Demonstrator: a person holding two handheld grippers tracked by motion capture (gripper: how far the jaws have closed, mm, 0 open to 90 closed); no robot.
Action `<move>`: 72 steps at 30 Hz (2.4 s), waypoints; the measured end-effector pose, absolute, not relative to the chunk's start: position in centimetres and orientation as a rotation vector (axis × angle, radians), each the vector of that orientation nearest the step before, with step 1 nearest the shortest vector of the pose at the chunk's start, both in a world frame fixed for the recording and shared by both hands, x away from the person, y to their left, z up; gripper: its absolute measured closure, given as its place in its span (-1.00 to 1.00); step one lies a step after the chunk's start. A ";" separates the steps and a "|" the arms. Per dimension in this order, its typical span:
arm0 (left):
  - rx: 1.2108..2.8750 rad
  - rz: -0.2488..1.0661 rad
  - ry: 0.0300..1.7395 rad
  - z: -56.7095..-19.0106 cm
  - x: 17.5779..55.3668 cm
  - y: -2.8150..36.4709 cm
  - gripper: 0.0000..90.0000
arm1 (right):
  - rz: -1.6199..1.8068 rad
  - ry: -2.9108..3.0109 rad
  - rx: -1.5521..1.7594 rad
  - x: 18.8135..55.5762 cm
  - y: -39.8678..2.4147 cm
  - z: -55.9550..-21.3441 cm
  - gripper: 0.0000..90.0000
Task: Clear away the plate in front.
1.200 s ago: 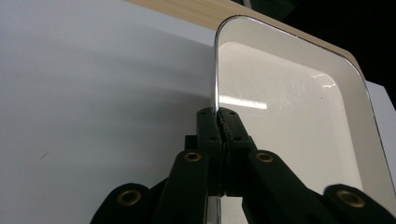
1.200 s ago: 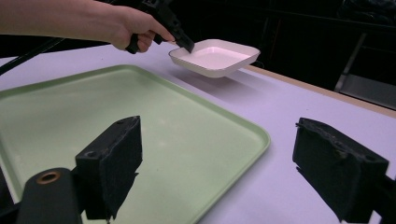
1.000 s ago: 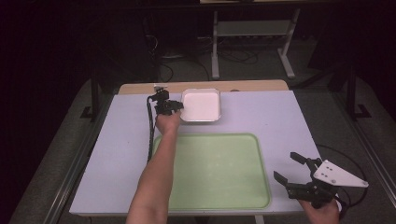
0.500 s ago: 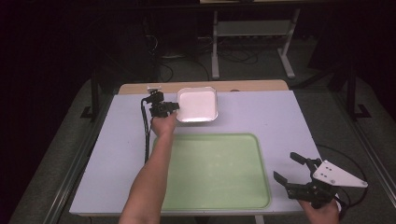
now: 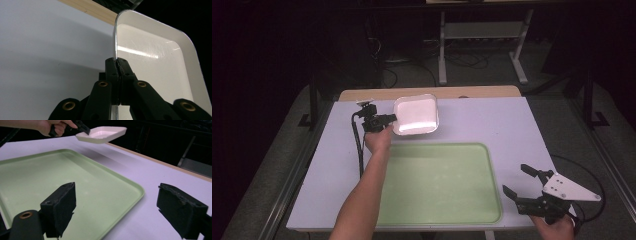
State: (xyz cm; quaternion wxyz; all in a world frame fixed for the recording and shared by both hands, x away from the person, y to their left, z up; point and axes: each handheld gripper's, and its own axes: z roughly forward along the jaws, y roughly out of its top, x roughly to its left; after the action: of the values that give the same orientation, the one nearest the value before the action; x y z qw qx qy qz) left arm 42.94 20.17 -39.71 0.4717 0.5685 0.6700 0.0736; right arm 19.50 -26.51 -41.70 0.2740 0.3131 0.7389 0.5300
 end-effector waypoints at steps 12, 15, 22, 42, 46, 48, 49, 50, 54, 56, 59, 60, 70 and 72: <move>1.361 0.155 1.623 -39.2 40.7 21.1 0.97 | 1.415 1.991 0.837 19.4 -26.4 -41.8 -0.67; 1.363 0.157 1.619 -39.1 40.3 21.0 0.97 | 1.414 1.990 0.835 19.4 -26.4 -41.8 -0.67; 1.399 0.142 1.588 -39.3 39.1 20.7 0.97 | 1.412 1.989 0.836 19.3 -26.5 -41.8 -0.67; 1.511 0.120 1.553 -42.5 34.6 20.4 0.97 | 1.393 1.991 0.847 19.1 -26.6 -41.9 -0.65; 1.526 0.119 1.543 -43.0 33.6 19.9 0.97 | 1.390 1.987 0.846 19.0 -26.6 -41.8 -0.65; 1.527 0.119 1.547 -43.1 33.4 19.9 0.97 | 1.392 1.987 0.847 19.0 -26.7 -41.8 -0.65; 1.555 0.145 1.555 -43.3 32.9 19.6 0.97 | 1.394 1.987 0.847 19.0 -26.7 -41.8 -0.66; 1.555 0.145 1.555 -43.3 32.9 19.6 0.96 | 1.394 1.987 0.847 19.0 -26.7 -41.8 -0.66; 1.554 0.153 1.570 -43.8 31.8 19.3 0.96 | 1.396 1.988 0.841 19.0 -26.6 -41.8 -0.66; 1.537 0.143 1.589 -44.2 31.1 19.1 0.97 | 1.393 1.999 0.835 19.0 -26.5 -41.8 -0.66; 1.537 0.135 1.598 -44.4 30.7 18.8 0.97 | 1.393 2.002 0.823 19.0 -26.3 -41.8 -0.66; 1.542 0.142 1.596 -44.6 30.4 18.5 0.97 | 1.392 2.003 0.821 19.0 -26.2 -41.7 -0.66; 1.500 0.189 1.627 -44.9 28.5 17.9 0.97 | 1.388 1.994 0.807 18.8 -26.1 -41.6 -0.66; 1.494 0.189 1.632 -44.9 28.3 17.9 0.96 | 1.388 1.993 0.806 18.8 -26.1 -41.6 -0.66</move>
State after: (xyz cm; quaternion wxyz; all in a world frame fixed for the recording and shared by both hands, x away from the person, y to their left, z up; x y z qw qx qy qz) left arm 28.26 17.93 -44.93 0.4446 0.6026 0.6583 0.0761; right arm 18.80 -26.11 -41.64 0.2871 0.3018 0.7460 0.5196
